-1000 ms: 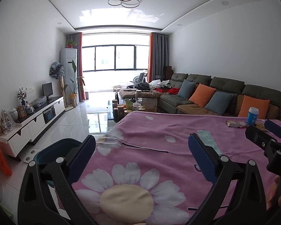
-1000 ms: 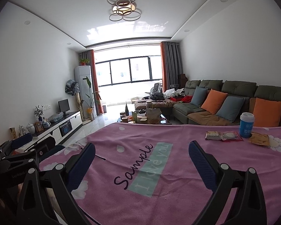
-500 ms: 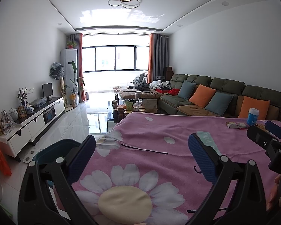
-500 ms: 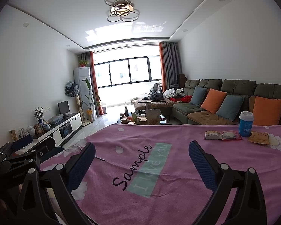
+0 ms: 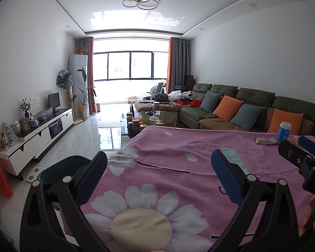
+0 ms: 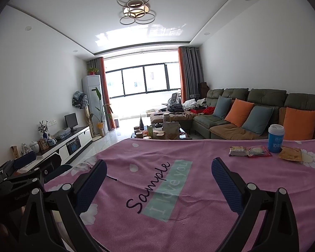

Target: Collect trash

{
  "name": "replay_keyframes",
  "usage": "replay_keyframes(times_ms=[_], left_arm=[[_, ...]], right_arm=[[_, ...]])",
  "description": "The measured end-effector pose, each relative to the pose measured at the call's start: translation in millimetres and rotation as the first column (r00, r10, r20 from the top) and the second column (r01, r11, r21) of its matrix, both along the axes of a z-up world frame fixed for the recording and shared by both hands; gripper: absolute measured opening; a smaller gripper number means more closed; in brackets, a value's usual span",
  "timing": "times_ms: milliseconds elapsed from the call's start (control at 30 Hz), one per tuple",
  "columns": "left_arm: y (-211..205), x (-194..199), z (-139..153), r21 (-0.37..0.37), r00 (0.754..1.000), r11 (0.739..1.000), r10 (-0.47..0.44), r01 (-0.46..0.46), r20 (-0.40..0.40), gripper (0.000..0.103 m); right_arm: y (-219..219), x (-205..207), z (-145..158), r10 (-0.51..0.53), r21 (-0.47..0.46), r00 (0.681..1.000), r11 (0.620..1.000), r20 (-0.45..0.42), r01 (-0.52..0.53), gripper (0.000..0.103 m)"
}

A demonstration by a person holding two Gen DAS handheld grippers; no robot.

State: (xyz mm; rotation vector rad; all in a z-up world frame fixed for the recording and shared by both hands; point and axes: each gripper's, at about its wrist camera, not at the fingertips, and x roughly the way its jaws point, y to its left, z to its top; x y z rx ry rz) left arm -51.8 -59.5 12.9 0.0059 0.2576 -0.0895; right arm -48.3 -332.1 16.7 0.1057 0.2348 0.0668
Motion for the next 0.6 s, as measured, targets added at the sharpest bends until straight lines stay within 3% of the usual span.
replay_keyframes(times_ms=[600], left_arm=[[2.4, 1.0, 1.5, 0.0, 1.0, 1.0, 0.006, -0.006, 0.003, 0.097]], right_arm=[[-0.1, 0.3, -0.9, -0.002, 0.003, 1.0, 1.0, -0.004, 0.003, 0.096]])
